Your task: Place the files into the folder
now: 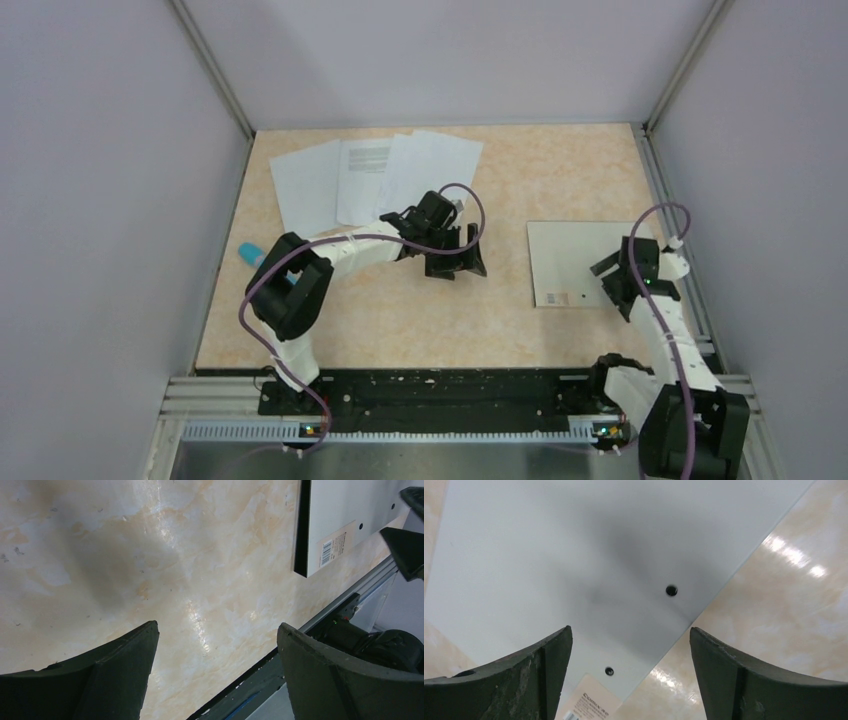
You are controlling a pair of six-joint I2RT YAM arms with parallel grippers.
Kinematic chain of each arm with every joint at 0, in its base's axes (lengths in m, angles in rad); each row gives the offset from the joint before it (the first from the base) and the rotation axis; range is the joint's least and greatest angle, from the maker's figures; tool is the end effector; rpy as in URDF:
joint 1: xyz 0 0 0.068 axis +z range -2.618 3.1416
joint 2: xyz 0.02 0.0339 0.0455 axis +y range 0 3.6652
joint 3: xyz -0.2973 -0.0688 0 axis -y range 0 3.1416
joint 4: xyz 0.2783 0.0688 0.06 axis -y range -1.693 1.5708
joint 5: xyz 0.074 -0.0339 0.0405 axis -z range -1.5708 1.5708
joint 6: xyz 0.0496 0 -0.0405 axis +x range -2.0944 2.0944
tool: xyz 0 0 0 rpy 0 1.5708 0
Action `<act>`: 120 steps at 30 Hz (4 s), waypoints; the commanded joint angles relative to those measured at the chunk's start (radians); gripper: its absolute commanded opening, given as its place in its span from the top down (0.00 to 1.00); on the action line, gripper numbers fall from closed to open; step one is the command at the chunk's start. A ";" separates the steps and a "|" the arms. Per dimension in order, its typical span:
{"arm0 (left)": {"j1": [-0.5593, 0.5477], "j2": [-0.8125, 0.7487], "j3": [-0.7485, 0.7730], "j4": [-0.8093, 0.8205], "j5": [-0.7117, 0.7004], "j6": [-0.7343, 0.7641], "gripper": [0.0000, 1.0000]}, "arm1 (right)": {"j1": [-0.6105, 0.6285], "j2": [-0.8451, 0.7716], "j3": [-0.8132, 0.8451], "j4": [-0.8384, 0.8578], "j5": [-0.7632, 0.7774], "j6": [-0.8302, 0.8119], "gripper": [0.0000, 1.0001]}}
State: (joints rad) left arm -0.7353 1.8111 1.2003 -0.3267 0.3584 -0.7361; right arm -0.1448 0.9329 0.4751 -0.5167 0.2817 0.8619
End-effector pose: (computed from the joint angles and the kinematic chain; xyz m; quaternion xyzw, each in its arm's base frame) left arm 0.3031 -0.2976 0.1947 0.0551 0.9351 -0.3312 0.1135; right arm 0.1835 -0.0407 0.1825 0.4926 0.8091 -0.0236 0.3194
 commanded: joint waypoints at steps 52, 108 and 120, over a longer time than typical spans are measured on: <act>0.103 -0.165 -0.103 0.019 -0.037 -0.017 0.08 | -0.250 0.047 -0.095 0.193 -0.373 -0.149 0.15; 0.215 0.311 0.389 -0.123 0.140 0.293 0.50 | 0.281 -0.585 -0.411 0.463 -0.484 0.311 0.45; 0.223 0.273 0.380 -0.114 0.200 0.278 0.59 | 0.282 -0.632 -0.406 0.608 -0.543 0.263 0.66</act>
State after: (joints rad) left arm -0.4934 2.1212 1.5581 -0.4503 0.4423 -0.4328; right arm 0.1280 0.2493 0.0265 -0.0406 -0.1974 1.1671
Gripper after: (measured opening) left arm 0.427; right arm 0.365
